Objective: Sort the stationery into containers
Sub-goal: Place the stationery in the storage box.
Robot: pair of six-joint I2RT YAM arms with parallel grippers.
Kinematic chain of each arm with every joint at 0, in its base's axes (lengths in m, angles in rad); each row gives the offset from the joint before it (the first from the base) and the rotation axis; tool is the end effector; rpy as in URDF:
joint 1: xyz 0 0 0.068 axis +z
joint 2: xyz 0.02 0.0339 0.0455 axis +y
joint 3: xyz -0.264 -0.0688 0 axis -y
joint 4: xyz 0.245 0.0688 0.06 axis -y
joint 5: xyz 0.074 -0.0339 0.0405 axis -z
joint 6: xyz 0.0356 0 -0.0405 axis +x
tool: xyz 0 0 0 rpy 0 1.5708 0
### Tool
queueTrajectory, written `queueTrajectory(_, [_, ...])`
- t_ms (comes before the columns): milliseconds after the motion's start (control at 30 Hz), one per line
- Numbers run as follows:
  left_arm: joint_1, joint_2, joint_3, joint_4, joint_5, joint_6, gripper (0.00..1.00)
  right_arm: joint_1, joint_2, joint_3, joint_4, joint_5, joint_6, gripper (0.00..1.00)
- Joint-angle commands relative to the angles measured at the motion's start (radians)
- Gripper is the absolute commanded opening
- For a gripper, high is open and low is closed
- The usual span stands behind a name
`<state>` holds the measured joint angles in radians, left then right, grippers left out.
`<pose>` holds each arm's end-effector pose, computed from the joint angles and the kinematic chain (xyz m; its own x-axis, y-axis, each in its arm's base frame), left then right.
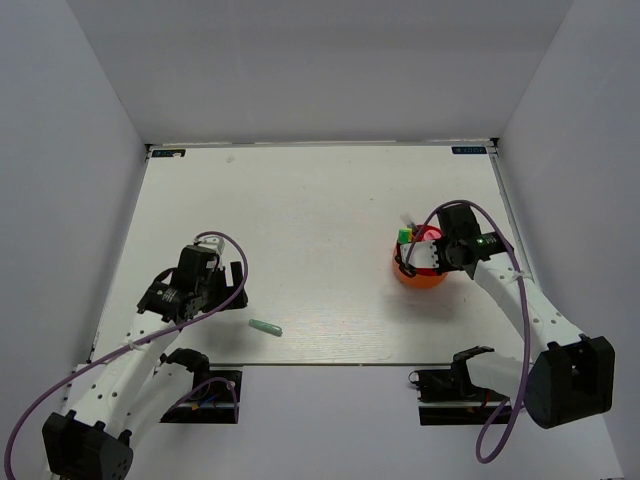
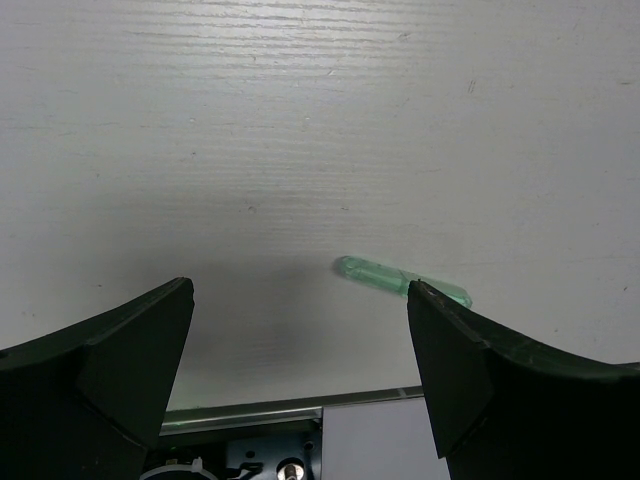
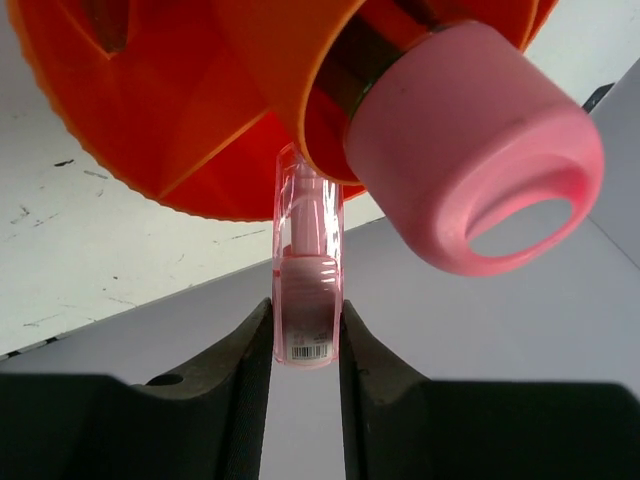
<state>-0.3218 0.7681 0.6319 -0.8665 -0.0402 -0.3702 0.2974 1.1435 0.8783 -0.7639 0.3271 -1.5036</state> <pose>0.1332 -0.0429 0.2307 -0.8524 -0.0969 -0.5138 -0.0138 0.9865 -0.1631 0.2121 0.0530 0.2552 0.0638 -0.9687 0.2401 -0.8254 -0.1865 -0.5329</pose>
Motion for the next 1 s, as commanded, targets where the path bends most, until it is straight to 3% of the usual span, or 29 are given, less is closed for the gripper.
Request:
queueTrajectory(0, [0.006,-0.001,0.005,0.014,0.011,0.008,0.98,-0.001,-0.001,-0.005,0.008,-0.054,-0.356,0.0])
queueTrajectory(533, [0.007,0.013,0.006,0.012,0.008,0.007,0.99,0.002,0.002,-0.021,-0.043,0.006,-0.544,0.0])
queueTrajectory(967, [0.004,0.016,0.008,0.011,0.006,0.007,0.99,0.006,0.001,-0.056,-0.042,0.012,-0.587,0.0])
